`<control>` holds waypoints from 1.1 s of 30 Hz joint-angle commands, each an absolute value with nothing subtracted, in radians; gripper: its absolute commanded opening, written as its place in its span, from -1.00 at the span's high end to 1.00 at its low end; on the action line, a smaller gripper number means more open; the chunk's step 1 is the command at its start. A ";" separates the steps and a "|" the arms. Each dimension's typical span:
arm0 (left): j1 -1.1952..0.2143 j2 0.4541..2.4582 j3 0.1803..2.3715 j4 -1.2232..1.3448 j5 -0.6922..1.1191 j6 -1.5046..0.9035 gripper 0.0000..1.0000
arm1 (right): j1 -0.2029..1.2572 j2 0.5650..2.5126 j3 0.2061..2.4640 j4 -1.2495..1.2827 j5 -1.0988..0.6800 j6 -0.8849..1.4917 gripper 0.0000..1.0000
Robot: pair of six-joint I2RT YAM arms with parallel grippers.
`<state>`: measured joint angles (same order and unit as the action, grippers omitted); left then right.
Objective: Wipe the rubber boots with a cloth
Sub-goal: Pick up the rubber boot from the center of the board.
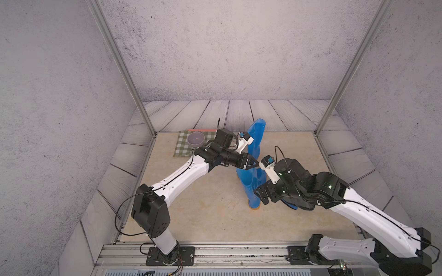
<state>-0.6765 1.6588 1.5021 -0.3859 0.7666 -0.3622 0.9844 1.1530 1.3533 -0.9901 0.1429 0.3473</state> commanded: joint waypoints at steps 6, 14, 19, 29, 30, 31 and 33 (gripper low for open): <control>-0.681 1.672 1.526 -0.394 0.800 -0.343 0.09 | 1.141 1.274 1.367 -0.927 0.474 0.402 -0.95; -0.680 1.669 1.509 -0.380 0.814 -0.346 0.09 | 1.163 1.328 1.345 -0.907 0.634 0.457 -0.66; -0.680 1.660 1.501 -0.378 0.823 -0.351 0.09 | 1.163 1.335 1.330 -0.906 0.663 0.451 -0.01; -0.663 1.607 1.485 -0.351 0.830 -0.387 0.07 | 1.163 1.117 1.276 -0.989 0.672 0.425 1.00; -0.660 1.602 1.482 -0.346 0.828 -0.393 0.07 | 1.163 1.102 1.286 -1.001 0.689 0.410 1.00; -0.657 1.595 1.481 -0.343 0.824 -0.400 0.07 | 1.161 1.088 1.303 -1.017 0.707 0.394 1.00; -0.652 1.579 1.471 -0.335 0.818 -0.411 0.06 | 1.153 1.072 1.338 -1.040 0.728 0.367 1.00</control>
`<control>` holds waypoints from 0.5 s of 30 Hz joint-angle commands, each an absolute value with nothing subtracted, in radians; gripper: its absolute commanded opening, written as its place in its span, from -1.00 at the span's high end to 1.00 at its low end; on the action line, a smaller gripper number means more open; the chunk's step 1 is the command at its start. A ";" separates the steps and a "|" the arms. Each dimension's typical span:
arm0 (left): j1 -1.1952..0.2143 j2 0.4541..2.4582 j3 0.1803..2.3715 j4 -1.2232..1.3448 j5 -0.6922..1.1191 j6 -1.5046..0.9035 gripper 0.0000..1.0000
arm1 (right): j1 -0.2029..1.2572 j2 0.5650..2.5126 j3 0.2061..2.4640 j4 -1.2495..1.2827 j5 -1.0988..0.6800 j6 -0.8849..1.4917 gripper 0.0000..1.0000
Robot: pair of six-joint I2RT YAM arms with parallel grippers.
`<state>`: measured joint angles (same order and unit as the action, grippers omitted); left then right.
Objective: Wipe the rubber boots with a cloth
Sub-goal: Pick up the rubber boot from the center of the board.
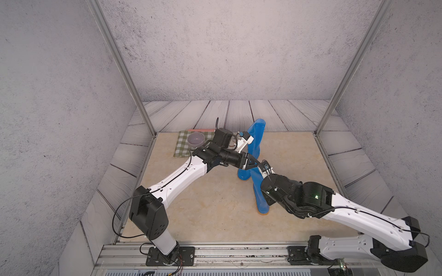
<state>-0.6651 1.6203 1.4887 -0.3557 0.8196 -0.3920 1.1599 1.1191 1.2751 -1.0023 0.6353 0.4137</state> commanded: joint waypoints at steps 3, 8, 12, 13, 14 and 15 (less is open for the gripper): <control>-0.642 1.543 1.446 -0.320 0.803 -0.426 0.06 | 1.121 1.063 1.380 -1.054 0.724 0.316 1.00; -0.620 1.483 1.392 -0.315 0.796 -0.434 0.06 | 1.080 1.062 1.453 -1.060 0.673 0.185 1.00; -0.599 1.428 1.335 -0.299 0.788 -0.436 0.06 | 1.078 1.062 1.505 -1.053 0.659 0.052 1.00; -0.593 1.415 1.319 -0.295 0.787 -0.436 0.06 | 1.078 1.058 1.506 -1.037 0.643 0.006 1.00; -0.588 1.403 1.305 -0.294 0.787 -0.439 0.06 | 1.077 1.049 1.506 -1.019 0.632 -0.034 1.00; -0.582 1.395 1.293 -0.294 0.787 -0.439 0.06 | 1.076 1.044 1.506 -1.003 0.641 -0.053 1.00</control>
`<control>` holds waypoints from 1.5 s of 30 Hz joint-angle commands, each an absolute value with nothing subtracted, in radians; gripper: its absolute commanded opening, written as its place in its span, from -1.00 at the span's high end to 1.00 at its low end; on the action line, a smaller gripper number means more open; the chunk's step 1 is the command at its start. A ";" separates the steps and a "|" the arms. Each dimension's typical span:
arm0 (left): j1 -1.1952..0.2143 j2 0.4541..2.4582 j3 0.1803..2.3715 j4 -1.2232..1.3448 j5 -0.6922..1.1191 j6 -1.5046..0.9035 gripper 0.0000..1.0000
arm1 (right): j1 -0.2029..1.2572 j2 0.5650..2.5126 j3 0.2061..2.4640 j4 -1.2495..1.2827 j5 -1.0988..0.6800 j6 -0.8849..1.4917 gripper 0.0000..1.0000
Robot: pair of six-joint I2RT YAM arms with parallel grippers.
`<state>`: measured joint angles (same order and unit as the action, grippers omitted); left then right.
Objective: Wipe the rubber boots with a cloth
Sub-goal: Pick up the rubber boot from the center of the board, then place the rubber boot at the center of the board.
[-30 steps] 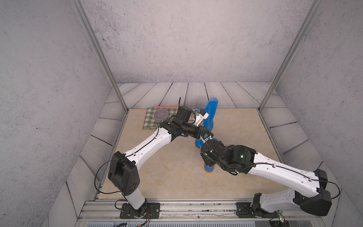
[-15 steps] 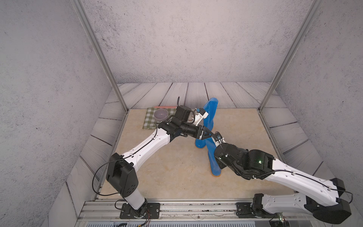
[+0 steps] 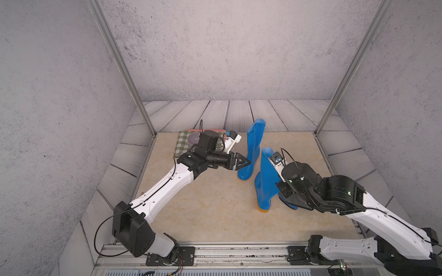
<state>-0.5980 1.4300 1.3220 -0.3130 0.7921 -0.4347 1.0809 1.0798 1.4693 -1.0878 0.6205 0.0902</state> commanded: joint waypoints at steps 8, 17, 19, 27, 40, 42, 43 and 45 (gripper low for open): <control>-0.548 1.347 1.212 -0.280 0.805 -0.440 0.05 | 0.910 1.057 1.586 -1.002 0.509 -0.056 1.00; -0.519 1.336 1.167 -0.252 0.837 -0.448 0.05 | 0.826 1.074 1.613 -1.075 0.253 -0.257 1.00; -0.516 1.339 1.162 -0.242 0.845 -0.453 0.05 | 0.820 1.087 1.625 -1.101 0.222 -0.301 1.00; -0.496 1.345 1.144 -0.221 0.869 -0.461 0.06 | 0.666 1.031 1.504 -1.048 -0.236 -0.620 1.00; -0.438 1.301 1.078 -0.219 0.895 -0.459 0.05 | 0.355 1.312 1.612 -1.251 -0.858 -1.143 1.00; -0.428 1.303 1.072 -0.219 0.895 -0.459 0.05 | 0.330 1.373 1.643 -1.281 -0.895 -1.214 1.00; -0.425 1.305 1.072 -0.220 0.895 -0.460 0.05 | 0.313 1.411 1.666 -1.307 -0.922 -1.249 1.00; -0.419 1.313 1.074 -0.219 0.901 -0.460 0.05 | 0.280 1.487 1.717 -1.363 -0.994 -1.317 1.00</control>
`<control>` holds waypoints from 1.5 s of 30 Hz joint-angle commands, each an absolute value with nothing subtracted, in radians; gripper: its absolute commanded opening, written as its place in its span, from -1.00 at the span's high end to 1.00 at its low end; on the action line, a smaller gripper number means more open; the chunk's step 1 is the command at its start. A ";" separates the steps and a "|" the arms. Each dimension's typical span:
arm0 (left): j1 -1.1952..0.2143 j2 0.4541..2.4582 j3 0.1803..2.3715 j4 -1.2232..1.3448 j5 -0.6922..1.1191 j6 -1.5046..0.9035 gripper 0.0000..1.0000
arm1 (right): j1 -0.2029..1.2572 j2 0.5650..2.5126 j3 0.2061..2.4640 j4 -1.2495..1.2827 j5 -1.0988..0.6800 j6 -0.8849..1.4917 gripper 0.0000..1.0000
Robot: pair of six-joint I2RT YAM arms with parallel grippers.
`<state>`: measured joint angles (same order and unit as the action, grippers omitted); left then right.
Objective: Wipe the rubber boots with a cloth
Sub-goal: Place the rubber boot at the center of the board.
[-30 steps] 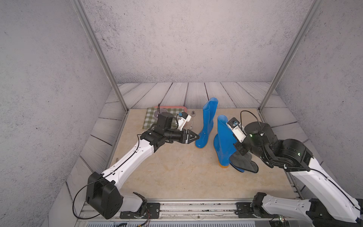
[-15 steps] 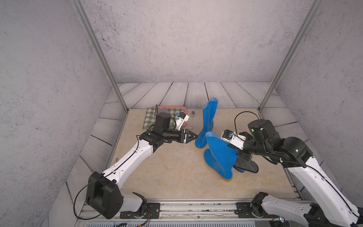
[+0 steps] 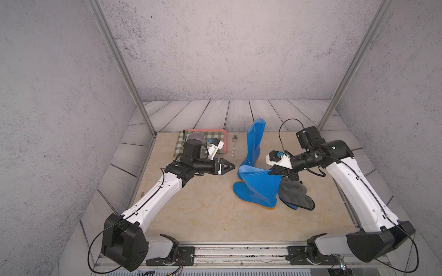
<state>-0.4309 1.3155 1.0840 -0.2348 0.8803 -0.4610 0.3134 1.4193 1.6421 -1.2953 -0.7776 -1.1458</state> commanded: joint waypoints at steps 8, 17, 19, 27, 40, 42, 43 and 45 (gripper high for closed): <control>-0.401 1.359 1.081 -0.208 0.920 -0.466 0.04 | 0.256 1.721 1.869 -1.490 -0.988 -1.451 1.00; -0.396 1.385 1.067 -0.176 0.925 -0.459 -0.04 | 0.232 1.730 1.829 -1.459 -0.979 -1.433 1.00; -0.396 1.384 1.056 -0.148 0.922 -0.459 -0.08 | 0.230 1.712 1.798 -1.427 -0.973 -1.408 1.00; -0.397 1.369 0.976 0.079 0.958 -0.498 -0.17 | 0.222 1.700 1.764 -1.381 -0.978 -1.373 1.00; -0.480 1.162 0.803 0.269 0.733 -0.042 -0.74 | 0.207 1.720 1.784 -1.366 -1.060 -1.365 1.00; -0.496 1.181 0.806 0.297 0.728 0.027 -0.75 | 0.204 1.721 1.782 -1.358 -1.069 -1.364 1.00; -0.505 1.195 0.812 0.304 0.728 0.057 -0.76 | 0.204 1.722 1.783 -1.357 -1.071 -1.364 1.00; -0.531 1.233 0.835 0.287 0.708 0.140 -0.76 | 0.198 1.726 1.789 -1.362 -1.075 -1.366 1.00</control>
